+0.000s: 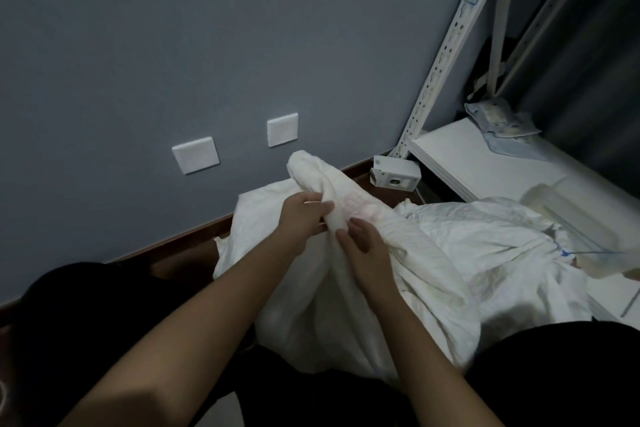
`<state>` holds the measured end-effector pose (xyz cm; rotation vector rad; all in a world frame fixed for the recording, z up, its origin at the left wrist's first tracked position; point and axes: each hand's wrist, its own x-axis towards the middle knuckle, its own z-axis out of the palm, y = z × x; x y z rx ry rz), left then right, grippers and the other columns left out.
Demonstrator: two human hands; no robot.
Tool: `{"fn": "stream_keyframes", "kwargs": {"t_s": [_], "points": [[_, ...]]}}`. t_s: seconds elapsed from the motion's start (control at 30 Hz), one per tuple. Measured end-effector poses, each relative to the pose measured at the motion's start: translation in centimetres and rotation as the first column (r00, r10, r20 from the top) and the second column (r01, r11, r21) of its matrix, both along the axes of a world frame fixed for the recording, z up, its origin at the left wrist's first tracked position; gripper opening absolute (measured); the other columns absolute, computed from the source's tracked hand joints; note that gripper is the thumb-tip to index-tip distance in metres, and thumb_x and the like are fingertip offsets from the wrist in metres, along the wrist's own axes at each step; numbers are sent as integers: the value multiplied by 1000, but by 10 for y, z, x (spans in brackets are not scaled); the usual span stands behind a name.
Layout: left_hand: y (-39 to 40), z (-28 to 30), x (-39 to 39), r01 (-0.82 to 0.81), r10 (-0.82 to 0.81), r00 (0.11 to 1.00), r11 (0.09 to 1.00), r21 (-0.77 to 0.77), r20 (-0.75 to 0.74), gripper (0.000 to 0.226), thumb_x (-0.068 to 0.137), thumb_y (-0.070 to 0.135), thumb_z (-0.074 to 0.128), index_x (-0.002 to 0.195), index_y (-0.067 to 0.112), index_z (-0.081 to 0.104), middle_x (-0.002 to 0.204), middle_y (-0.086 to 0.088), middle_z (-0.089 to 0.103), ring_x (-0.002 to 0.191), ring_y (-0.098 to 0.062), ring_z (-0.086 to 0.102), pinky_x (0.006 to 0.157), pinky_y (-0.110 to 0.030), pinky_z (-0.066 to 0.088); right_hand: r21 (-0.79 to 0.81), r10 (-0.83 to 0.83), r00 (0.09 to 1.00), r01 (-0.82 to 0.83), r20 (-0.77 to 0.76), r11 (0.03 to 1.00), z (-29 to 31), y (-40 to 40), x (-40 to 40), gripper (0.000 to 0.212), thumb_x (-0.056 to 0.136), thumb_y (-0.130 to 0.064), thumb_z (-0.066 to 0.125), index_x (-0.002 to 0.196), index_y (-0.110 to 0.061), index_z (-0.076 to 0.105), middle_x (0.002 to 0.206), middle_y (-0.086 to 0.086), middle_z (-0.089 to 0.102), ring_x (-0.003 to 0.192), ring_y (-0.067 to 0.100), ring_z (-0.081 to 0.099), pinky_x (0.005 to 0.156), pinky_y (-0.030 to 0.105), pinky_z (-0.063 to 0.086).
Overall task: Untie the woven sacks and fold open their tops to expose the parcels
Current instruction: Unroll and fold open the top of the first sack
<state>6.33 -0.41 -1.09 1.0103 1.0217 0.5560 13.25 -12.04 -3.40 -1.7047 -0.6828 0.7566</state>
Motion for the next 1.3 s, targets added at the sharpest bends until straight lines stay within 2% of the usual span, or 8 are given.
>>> {"fn": "stream_keyframes", "kwargs": {"t_s": [0.13, 0.3, 0.5, 0.6, 0.77, 0.87, 1.1, 1.3], "points": [[-6, 0, -14, -1, 13, 994, 994, -112, 109, 22, 91, 10, 60, 112, 2, 62, 111, -20, 66, 96, -30, 66, 81, -35, 57, -116, -24, 995, 36, 101, 993, -3, 6, -13, 21, 83, -41, 67, 95, -25, 61, 96, -6, 66, 92, 12, 63, 88, 36, 52], [-16, 2, -31, 96, -63, 972, 986, 138, -228, 26, 89, 33, 64, 104, 14, 57, 101, -5, 64, 94, -20, 63, 80, -34, 53, -25, -81, 954, 92, 289, 995, 2, 15, -26, 13, 85, -19, 67, 77, -12, 60, 79, -2, 65, 73, 13, 59, 70, 17, 45], [-9, -1, -41, -47, 47, 996, 999, 0, -78, 21, 90, 6, 60, 109, -2, 57, 85, -13, 64, 59, -11, 66, 55, -23, 55, -51, 168, 968, -161, 186, 986, 4, 5, -19, 22, 92, -27, 61, 112, -20, 65, 97, -16, 62, 87, -12, 54, 77, 2, 37], [-4, 2, -42, -87, 86, 996, 993, -76, -9, 30, 90, 6, 61, 120, -1, 55, 84, -11, 64, 56, -9, 65, 60, -24, 58, -111, 184, 979, -174, 90, 979, -6, -12, -22, 30, 94, -29, 58, 122, -19, 63, 111, -13, 62, 105, 0, 55, 92, 17, 40], [4, 8, -43, -226, 249, 961, 957, -179, 119, 46, 93, 14, 59, 134, 6, 39, 85, -11, 60, 55, -11, 60, 56, -23, 54, 76, -84, 900, 57, 427, 996, -4, 10, -31, 8, 85, -8, 66, 88, -5, 72, 80, 0, 67, 71, 4, 56, 67, 11, 36], [2, 11, -45, -182, 178, 981, 982, -58, -74, 35, 89, 29, 65, 114, 13, 46, 97, -8, 60, 86, -18, 60, 77, -37, 56, 116, -71, 783, -2, 618, 993, 2, 37, -28, 9, 79, -4, 62, 74, -2, 69, 72, 11, 64, 69, 14, 50, 61, 18, 30], [9, 6, -46, -223, 238, 969, 957, -187, 62, 18, 94, -1, 52, 111, -5, 56, 93, -19, 64, 68, -18, 64, 58, -22, 57, -94, 289, 811, -282, 509, 955, 4, 27, -14, 48, 91, -32, 62, 135, -17, 52, 115, -7, 56, 108, 4, 49, 88, 14, 35], [17, 7, -27, -258, 335, 918, 911, -321, 213, 40, 94, 4, 54, 133, 4, 41, 94, -10, 61, 74, -14, 64, 58, -24, 55, 70, 61, 672, -166, 738, 984, -16, 9, -15, 21, 87, -12, 58, 106, -11, 67, 104, 3, 61, 94, -1, 43, 79, 8, 35]]}}
